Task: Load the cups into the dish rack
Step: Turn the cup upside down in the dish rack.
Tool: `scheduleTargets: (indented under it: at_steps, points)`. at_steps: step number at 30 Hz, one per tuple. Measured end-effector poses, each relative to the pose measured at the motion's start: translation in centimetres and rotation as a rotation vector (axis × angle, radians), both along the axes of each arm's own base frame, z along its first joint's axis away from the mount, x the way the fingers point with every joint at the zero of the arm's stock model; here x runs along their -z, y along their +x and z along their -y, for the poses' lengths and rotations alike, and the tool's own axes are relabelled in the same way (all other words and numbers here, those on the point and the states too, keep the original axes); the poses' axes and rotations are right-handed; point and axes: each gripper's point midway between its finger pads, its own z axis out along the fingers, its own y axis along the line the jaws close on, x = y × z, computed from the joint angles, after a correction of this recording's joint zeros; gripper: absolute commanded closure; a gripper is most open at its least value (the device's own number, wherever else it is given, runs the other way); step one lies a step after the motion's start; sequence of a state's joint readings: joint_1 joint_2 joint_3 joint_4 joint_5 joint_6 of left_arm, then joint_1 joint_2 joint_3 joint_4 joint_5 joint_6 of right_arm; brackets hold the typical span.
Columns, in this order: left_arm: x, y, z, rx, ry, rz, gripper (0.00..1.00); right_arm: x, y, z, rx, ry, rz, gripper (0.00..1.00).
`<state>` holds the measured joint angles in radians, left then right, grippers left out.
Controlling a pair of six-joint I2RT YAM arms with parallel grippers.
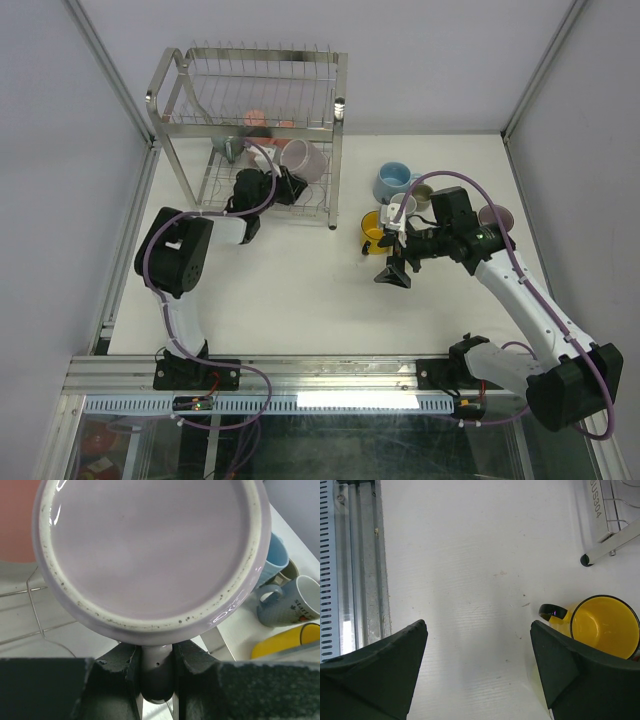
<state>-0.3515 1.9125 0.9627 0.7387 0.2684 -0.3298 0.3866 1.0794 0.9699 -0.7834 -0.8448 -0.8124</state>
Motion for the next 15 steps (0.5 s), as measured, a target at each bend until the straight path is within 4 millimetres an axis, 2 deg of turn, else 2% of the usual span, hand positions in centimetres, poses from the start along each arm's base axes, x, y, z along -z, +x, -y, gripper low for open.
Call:
scheduleTargets:
  at_steps: [15]
  points:
    - [1.7,3.8,1.3,0.007,0.043,-0.019,1.00,0.1,0.0,0.0,0.000,-0.001,0.001,0.14]
